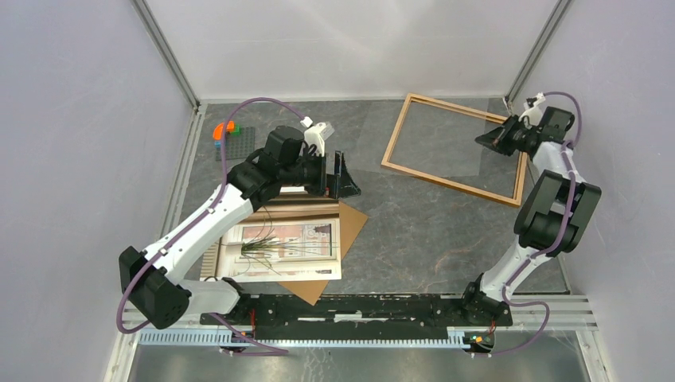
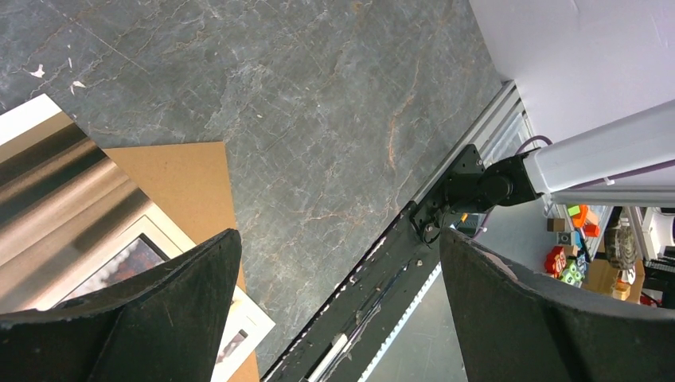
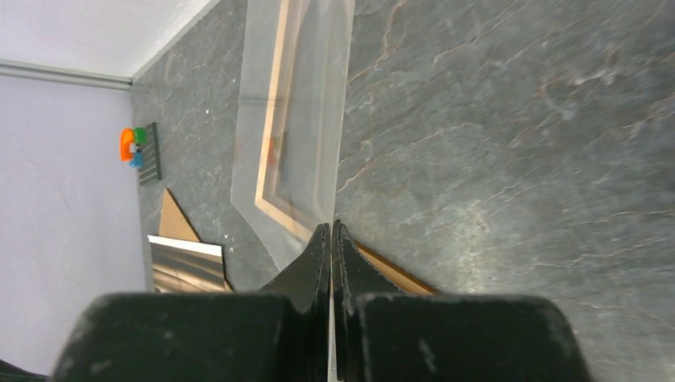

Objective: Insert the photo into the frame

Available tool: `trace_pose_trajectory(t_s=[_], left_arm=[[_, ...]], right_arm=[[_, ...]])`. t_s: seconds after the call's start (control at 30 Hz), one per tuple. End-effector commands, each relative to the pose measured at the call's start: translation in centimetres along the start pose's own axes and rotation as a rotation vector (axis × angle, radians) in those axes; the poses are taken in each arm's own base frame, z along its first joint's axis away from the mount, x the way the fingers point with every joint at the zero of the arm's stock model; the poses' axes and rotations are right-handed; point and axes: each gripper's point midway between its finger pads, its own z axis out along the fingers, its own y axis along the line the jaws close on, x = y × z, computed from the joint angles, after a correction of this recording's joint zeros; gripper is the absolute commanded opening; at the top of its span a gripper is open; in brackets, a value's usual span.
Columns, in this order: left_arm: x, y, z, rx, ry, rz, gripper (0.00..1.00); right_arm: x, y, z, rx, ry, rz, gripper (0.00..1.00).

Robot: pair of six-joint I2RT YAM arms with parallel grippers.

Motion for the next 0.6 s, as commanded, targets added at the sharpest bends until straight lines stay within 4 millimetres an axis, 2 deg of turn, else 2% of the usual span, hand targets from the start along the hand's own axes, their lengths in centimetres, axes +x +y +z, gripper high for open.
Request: trace_pose_trajectory(t_s=[0.0, 0.27, 0.4, 0.57], left_arm=[[-0.7, -1.6, -0.6, 0.059, -0.032, 0.008, 1.00], [-0.5, -1.1, 0.0, 0.041, -0.021, 0.007, 1.00], [-0.4, -0.7, 0.3, 0.026, -0.013, 0.006, 1.00], [-0.2, -0.4, 0.7, 0.023, -0.001, -0.001, 1.00]], right_arm=[[-0.4, -0.8, -1.0, 0.052, 0.083, -0.028, 0.00], [-3.9, -1.6, -2.3, 0.121, 0.081, -0.066, 0.00], [-5.3, -2.7, -4.1, 0.172, 0.047, -0.066, 0.00], [-6.6, -2.8, -5.6, 0.179, -0.012, -0.068, 0.00]])
